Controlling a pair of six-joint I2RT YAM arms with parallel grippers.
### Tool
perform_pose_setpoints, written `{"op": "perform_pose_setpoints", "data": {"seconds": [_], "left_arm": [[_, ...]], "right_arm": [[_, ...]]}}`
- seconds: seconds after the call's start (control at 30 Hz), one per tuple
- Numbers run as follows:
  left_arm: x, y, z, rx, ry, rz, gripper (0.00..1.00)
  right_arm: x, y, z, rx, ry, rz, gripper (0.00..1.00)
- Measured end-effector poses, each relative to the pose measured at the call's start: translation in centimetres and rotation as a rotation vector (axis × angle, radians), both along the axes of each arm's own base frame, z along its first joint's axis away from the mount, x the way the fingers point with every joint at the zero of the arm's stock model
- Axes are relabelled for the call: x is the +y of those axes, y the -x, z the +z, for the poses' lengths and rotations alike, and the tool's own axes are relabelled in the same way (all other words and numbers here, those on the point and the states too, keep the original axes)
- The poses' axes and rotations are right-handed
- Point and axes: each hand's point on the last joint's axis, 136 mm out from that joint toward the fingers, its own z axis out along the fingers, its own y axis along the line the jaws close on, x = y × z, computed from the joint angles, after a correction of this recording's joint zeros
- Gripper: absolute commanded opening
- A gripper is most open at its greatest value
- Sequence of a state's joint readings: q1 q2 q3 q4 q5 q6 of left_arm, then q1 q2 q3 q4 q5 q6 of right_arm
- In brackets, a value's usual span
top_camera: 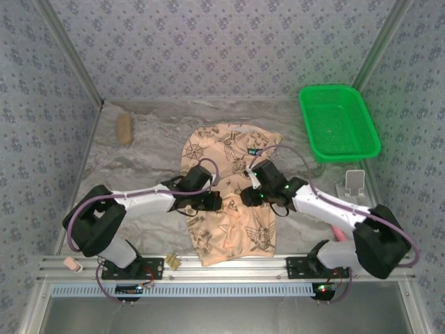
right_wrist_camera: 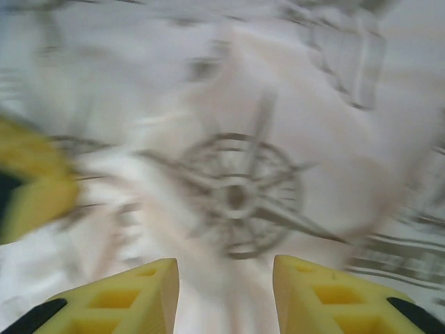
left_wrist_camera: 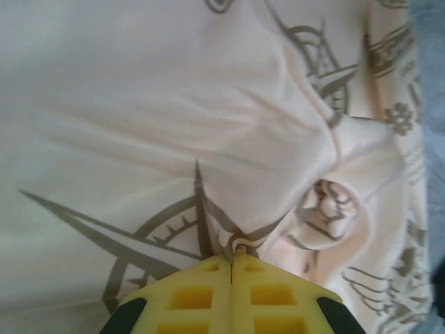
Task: Fold the inside-out t-shirt
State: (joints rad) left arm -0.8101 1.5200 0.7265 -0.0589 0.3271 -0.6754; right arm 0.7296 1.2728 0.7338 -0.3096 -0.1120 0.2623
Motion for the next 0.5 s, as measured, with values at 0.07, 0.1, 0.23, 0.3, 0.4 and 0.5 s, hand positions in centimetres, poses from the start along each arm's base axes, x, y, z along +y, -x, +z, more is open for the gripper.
{"op": "perform_pose_setpoints", "data": {"seconds": [0.07,0.1,0.23,0.3,0.4,0.5], "left_arm": [[-0.2,0.1,0.4,0.021,0.029,0.003,0.00],[-0.3,0.1,0.6,0.032,0.042,0.005,0.00],[-0.3,0.0,1.3,0.093,0.100,0.025,0.00],[-0.4,-0.3,2.1,0.115,0.143,0.037,0.00],[-0.5,-0.6,3.5,0.127,0.202,0.037,0.00],[-0.5,-0.6,4.2,0.147,0.241,0.030,0.00]], "right_arm": [[1.5,0.8,1.2,-0.025,-0.053,0.052,0.42],[2.0,1.0,1.4,-0.033,-0.072,0.067,0.42],[2.9,2.0,-1.5,0.014,-0.058,0.084,0.42],[3.1,2.3,-3.7,0.054,-0.021,0.076,0.42],[3.1,1.8,-5.6,0.069,0.028,0.030,0.13],[2.6,0.8,-5.9,0.059,0.056,-0.034,0.00]]}}
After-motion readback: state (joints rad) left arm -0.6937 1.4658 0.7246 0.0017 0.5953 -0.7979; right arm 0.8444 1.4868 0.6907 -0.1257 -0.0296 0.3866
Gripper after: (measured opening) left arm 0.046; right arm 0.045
